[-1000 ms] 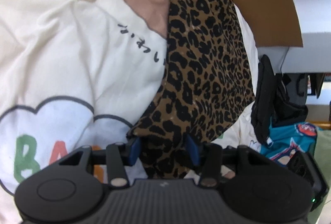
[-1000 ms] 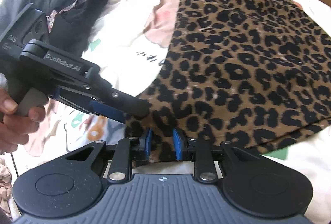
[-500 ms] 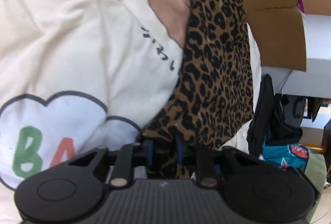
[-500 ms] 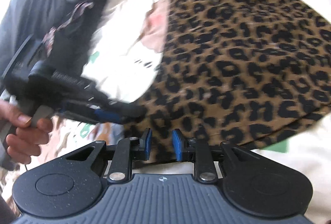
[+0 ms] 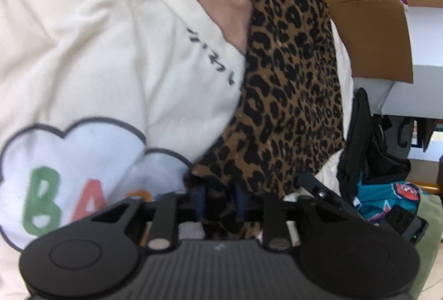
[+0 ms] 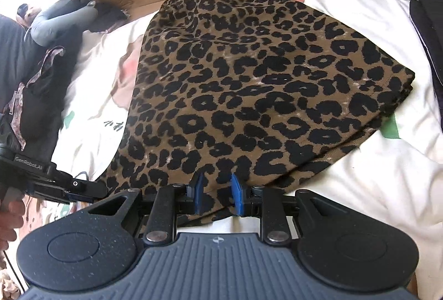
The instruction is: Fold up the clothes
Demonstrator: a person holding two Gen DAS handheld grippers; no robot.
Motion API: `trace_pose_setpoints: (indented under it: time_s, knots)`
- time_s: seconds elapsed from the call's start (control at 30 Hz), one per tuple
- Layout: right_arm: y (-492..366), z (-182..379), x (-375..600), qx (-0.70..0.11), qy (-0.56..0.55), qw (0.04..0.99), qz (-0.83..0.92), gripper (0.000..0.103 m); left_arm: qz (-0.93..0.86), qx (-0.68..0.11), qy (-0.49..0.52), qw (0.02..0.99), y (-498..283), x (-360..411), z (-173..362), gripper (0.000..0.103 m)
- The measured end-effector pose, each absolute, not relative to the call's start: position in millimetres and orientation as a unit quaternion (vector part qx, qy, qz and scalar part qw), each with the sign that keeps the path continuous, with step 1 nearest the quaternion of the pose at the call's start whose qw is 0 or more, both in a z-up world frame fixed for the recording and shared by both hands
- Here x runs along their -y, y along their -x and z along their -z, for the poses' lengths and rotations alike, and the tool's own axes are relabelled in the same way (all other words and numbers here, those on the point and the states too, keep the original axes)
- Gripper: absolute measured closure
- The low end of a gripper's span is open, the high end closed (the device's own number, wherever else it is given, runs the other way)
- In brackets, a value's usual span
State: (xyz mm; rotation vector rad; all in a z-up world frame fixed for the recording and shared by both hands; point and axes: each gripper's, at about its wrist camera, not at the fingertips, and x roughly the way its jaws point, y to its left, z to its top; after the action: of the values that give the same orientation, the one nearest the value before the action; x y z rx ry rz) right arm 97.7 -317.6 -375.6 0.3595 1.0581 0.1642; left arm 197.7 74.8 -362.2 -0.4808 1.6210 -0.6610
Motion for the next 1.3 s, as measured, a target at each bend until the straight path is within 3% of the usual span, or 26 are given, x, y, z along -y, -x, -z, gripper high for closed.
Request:
trace_pose_setpoints:
  time_s: [0.07, 0.1, 0.13, 0.17, 0.23, 0.8, 0.9, 0.97, 1.03, 1.1, 1.17, 1.23, 1.3]
  knots:
    - [-98, 376, 317, -0.500, -0.170, 0.845, -0.077, 0.077, 0.305, -0.706, 0.197, 0.608, -193, -67, 362, 0.076]
    - [-98, 376, 317, -0.500, -0.171, 0.846, -0.076, 0.077, 0.311, -0.707, 0.191, 0.606, -192, -64, 361, 0.080]
    - [-97, 377, 317, -0.499, -0.171, 0.846, -0.075, 0.077, 0.312, -0.708, 0.186, 0.606, -190, -63, 361, 0.092]
    - [-97, 376, 317, -0.497, -0.170, 0.848, -0.072, 0.077, 0.309, -0.710, 0.181, 0.607, -189, -63, 362, 0.098]
    - [-96, 375, 320, -0.494, -0.169, 0.851, -0.064, 0.077, 0.302, -0.710, 0.172, 0.612, -188, -64, 362, 0.100]
    - [-109, 369, 429, -0.432, -0.187, 0.874, 0.117, 0.072, 0.297, -0.717, 0.159, 0.611, -188, -61, 364, 0.100]
    - [-113, 370, 442, -0.425, -0.197, 0.873, 0.135, 0.072, 0.294, -0.720, 0.173, 0.604, -188, -64, 365, 0.092]
    - [-117, 371, 445, -0.425, -0.194, 0.873, 0.142, 0.069, 0.302, -0.722, 0.182, 0.596, -187, -62, 365, 0.079]
    - [-119, 371, 447, -0.422, -0.191, 0.873, 0.152, 0.066, 0.309, -0.721, 0.180, 0.593, -185, -59, 364, 0.078]
    - [-120, 371, 450, -0.417, -0.197, 0.874, 0.153, 0.066, 0.313, -0.721, 0.174, 0.594, -183, -57, 364, 0.081]
    - [-121, 372, 452, -0.409, -0.196, 0.878, 0.151, 0.066, 0.309, -0.723, 0.169, 0.594, -182, -57, 365, 0.097]
    - [-122, 375, 455, -0.406, -0.197, 0.879, 0.152, 0.066, 0.308, -0.724, 0.162, 0.596, -180, -58, 365, 0.098]
    - [-124, 377, 458, -0.407, -0.204, 0.878, 0.149, 0.077, 0.306, -0.724, 0.156, 0.598, -179, -60, 365, 0.099]
